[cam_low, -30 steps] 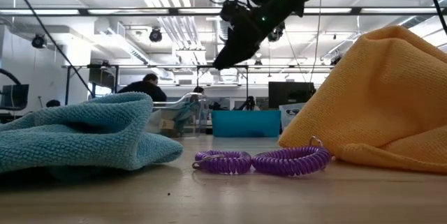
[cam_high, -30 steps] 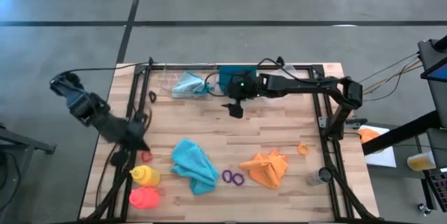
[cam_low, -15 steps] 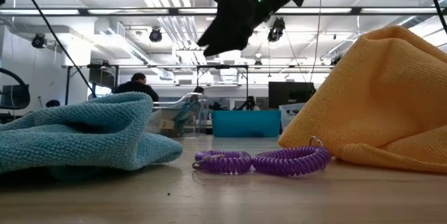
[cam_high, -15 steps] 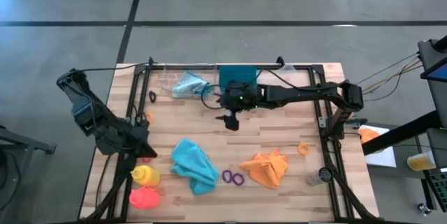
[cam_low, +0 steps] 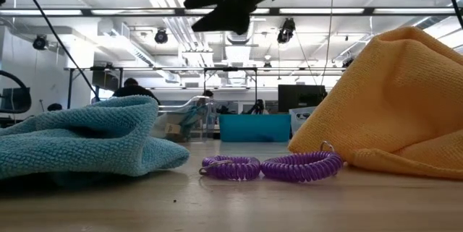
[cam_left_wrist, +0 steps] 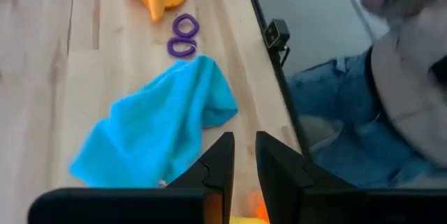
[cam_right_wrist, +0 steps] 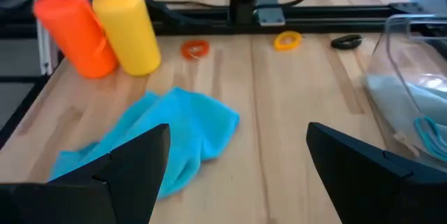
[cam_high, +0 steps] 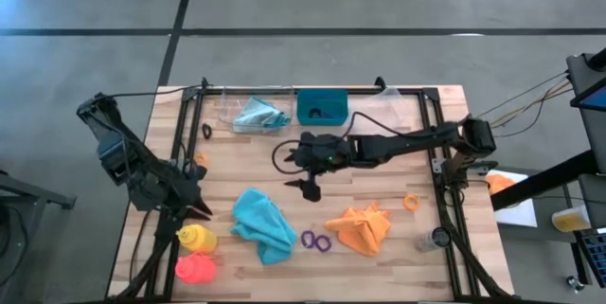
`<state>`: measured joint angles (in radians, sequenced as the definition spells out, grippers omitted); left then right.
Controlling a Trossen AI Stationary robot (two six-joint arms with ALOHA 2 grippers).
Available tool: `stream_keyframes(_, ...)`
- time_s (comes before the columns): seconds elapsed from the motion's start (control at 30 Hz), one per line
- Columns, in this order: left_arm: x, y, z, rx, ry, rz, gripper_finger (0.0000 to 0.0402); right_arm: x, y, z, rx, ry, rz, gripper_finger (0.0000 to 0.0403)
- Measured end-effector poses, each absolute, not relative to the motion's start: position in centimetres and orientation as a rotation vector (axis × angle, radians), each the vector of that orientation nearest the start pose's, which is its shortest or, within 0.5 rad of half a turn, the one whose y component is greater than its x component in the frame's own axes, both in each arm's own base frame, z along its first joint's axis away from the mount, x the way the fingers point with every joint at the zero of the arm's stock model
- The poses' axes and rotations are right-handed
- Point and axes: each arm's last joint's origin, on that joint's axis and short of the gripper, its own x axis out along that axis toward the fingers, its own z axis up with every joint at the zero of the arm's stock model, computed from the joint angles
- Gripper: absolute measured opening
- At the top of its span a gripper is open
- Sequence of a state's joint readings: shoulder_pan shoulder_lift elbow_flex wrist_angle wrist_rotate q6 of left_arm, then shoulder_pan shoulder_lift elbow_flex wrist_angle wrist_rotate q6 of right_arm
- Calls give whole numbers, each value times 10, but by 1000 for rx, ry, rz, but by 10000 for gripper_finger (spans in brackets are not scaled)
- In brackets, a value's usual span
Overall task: Pick & Place Sports Items
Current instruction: Put the yellow water bottle into the white bin
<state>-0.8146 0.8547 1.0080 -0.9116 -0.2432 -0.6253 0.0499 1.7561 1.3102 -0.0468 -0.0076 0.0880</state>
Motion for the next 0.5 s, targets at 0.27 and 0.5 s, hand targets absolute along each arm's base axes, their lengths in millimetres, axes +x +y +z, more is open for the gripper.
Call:
stream_keyframes(0.27,108,-105,333,-235,818,-321,68,400,40,268,139,469,31,337)
stream_keyframes(0.5,107,-107,333,-228,831,-366,68,399,49,268,171,472,43,337)
